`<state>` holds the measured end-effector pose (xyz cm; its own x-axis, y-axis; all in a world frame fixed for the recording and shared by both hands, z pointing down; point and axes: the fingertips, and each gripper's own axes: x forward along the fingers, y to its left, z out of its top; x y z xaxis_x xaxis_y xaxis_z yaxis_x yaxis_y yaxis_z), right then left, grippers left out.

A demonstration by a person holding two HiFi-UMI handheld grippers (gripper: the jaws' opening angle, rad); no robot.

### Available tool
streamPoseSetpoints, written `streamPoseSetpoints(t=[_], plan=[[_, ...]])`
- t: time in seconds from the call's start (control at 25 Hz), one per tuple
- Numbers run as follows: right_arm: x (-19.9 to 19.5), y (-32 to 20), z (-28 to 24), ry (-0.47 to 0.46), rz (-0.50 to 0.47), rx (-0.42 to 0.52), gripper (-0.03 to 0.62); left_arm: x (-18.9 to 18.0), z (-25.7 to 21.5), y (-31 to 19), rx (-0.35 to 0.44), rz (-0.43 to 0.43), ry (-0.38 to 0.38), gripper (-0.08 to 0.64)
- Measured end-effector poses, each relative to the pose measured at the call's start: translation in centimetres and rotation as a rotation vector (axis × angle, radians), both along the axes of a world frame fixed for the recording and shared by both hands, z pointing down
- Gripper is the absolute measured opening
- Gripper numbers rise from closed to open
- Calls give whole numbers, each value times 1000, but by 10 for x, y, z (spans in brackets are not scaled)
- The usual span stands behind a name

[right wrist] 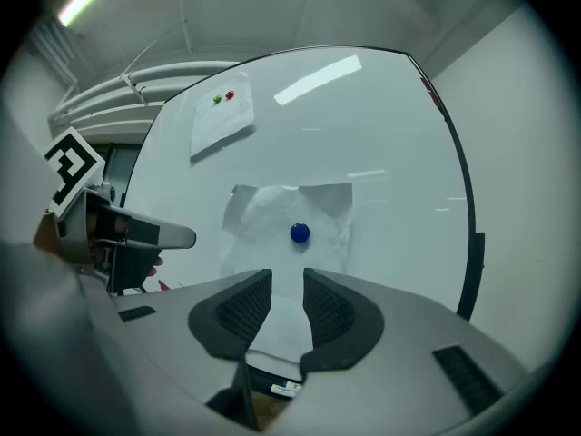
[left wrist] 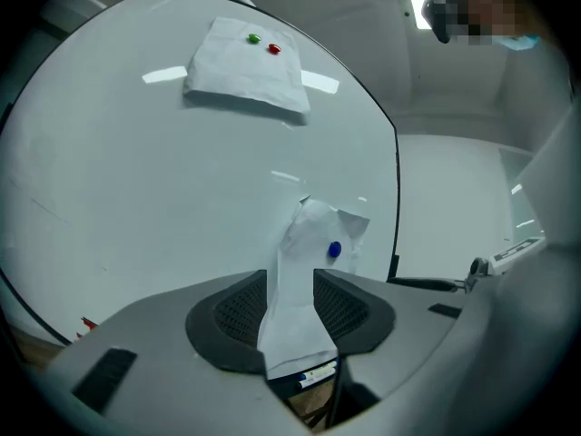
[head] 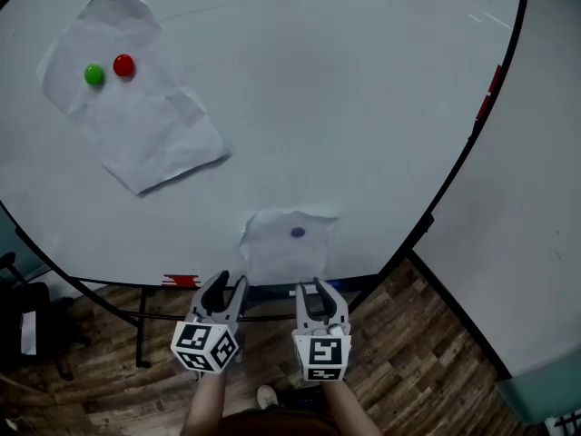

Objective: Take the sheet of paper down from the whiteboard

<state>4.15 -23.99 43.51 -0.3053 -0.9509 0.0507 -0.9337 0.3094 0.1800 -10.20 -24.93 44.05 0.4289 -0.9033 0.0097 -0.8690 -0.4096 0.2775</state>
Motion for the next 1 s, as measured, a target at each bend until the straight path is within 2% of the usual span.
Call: streamPoseSetpoints(t=[1.0], plan=[[-13,-65,-24,54,-7,76,143,8,-14,-58,51,21,-3,144]])
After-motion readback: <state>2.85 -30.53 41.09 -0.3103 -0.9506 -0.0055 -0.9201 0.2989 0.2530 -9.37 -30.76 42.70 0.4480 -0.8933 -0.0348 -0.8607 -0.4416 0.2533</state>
